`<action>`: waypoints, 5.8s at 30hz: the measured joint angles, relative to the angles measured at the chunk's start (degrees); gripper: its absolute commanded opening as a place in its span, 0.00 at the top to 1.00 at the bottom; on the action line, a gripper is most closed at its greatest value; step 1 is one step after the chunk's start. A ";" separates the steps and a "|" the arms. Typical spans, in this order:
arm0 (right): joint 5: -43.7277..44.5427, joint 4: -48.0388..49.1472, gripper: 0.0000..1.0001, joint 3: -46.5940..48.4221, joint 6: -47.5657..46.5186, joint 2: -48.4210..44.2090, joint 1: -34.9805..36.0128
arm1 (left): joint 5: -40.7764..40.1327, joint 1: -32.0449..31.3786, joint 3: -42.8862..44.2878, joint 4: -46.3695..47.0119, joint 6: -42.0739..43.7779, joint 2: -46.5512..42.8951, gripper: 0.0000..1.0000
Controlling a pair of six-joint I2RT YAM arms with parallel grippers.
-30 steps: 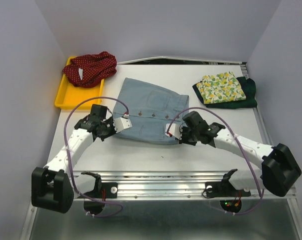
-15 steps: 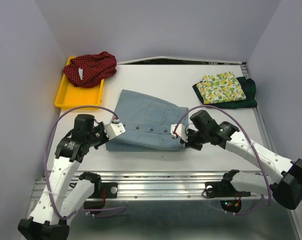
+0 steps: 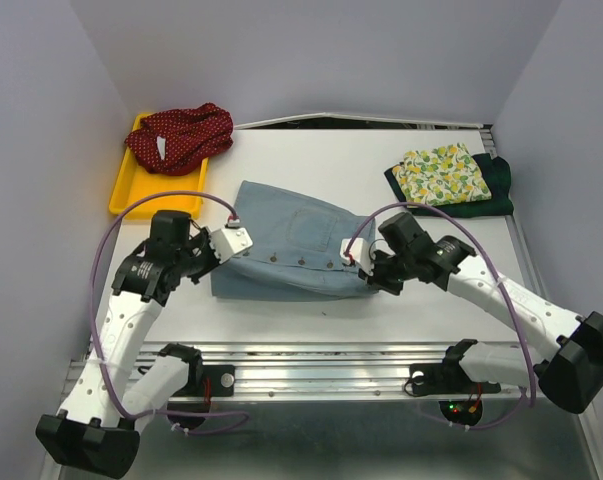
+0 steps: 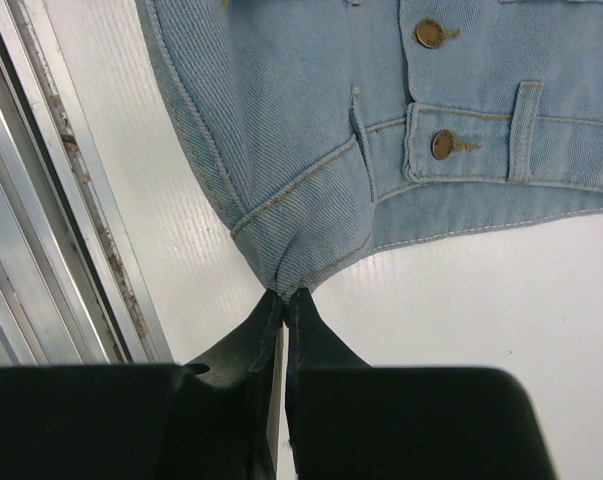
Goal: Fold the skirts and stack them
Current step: Fold the skirt
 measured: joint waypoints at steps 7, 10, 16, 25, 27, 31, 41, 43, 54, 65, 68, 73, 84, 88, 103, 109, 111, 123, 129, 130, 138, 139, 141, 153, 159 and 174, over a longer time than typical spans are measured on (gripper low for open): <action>1.27 0.07 0.99 -0.79 -2.12 0.00 -0.20 | 5.03 0.02 1.22 -7.96 6.45 0.42 0.96; 1.73 0.20 0.99 -2.43 -3.98 0.00 -0.20 | 7.30 -1.05 1.20 -13.97 8.11 -1.38 0.74; 1.79 -0.35 0.98 -3.32 -7.48 -0.07 -0.20 | 7.87 -15.87 1.73 -18.21 2.82 -6.62 0.20; 2.25 0.66 0.84 -9.18 -10.93 -1.46 -0.20 | 1.09 -18.14 3.34 -9.05 -6.99 -2.08 0.24; 2.47 0.94 0.88 -10.25 -11.52 -1.49 -0.20 | -0.94 -18.10 2.12 -4.04 -9.53 1.86 0.35; 3.23 1.05 0.96 -11.15 -11.63 -1.46 -0.20 | -3.80 -17.05 0.74 4.31 -13.62 12.96 0.51; 3.32 2.38 0.98 -11.93 -10.05 -1.49 -0.20 | -3.78 -0.39 4.72 14.45 -20.04 40.04 0.43; 3.39 2.64 0.98 -12.31 -9.90 -1.46 -0.20 | -2.80 2.40 5.57 14.91 -21.20 40.79 0.43; 3.85 3.04 0.98 -12.57 -9.64 -1.29 -0.20 | 2.47 7.32 6.88 16.81 -24.90 46.60 0.52; 4.26 3.43 0.99 -12.57 -9.64 -1.01 -0.20 | 6.71 10.16 7.19 17.38 -27.41 50.05 1.00; 4.37 3.43 0.99 -12.57 -9.66 -1.01 -0.20 | 6.69 10.14 7.45 16.13 -26.95 47.34 1.00; 4.59 3.63 0.99 -12.57 -9.68 -1.01 -0.20 | 7.17 10.03 12.66 13.84 -26.69 42.71 1.00; 4.74 4.48 0.99 -12.55 -9.66 0.11 -0.20 | 6.23 8.35 19.61 17.77 -26.45 54.66 0.93; 4.70 5.05 0.99 -12.52 -9.62 2.08 -0.20 | 4.63 8.26 18.95 17.84 -25.70 56.92 0.58; 3.17 5.70 0.99 -12.50 -6.88 3.21 -0.20 | 4.70 3.39 5.77 3.74 0.68 18.27 0.47; 3.19 7.61 0.99 -12.50 -5.77 9.60 -0.24 | 3.58 -2.69 0.42 6.47 -2.62 30.45 0.50; 3.41 8.44 0.99 -12.48 -5.11 10.71 -0.24 | 3.61 -3.02 1.81 8.72 -5.07 37.29 0.53; 6.62 10.32 0.99 -8.76 -0.09 16.35 -0.48 | 3.58 -3.34 25.99 14.43 -13.92 64.24 0.57; 8.39 11.80 0.99 -7.45 2.40 17.35 -0.63 | 3.65 -0.61 24.37 15.08 -9.40 58.75 0.40; 8.52 11.98 0.99 -7.37 2.84 17.33 -0.63 | 3.69 -0.15 22.18 14.27 -7.61 55.63 0.40; 10.36 12.74 0.99 -7.23 4.76 17.33 -0.63 | 4.15 1.14 1.90 7.74 10.08 20.44 0.35; 10.62 12.74 0.99 -7.23 4.94 17.33 -0.63 | 4.02 0.72 -0.28 7.41 11.78 18.53 0.36; 10.84 12.74 0.99 -7.19 5.16 17.33 -0.63 | 3.67 0.02 -3.96 7.50 14.21 17.07 0.36; 13.20 12.83 0.99 -5.62 5.81 17.62 -0.63 | 4.33 -3.02 -10.69 12.35 19.65 22.05 0.35; 13.40 12.85 0.99 -5.44 6.25 17.68 -0.63 | 3.54 -4.59 -14.69 16.46 19.98 24.46 0.37; 14.62 12.39 0.99 -3.65 6.69 17.18 -2.25 | 3.17 -2.34 -12.31 19.17 14.34 28.70 1.00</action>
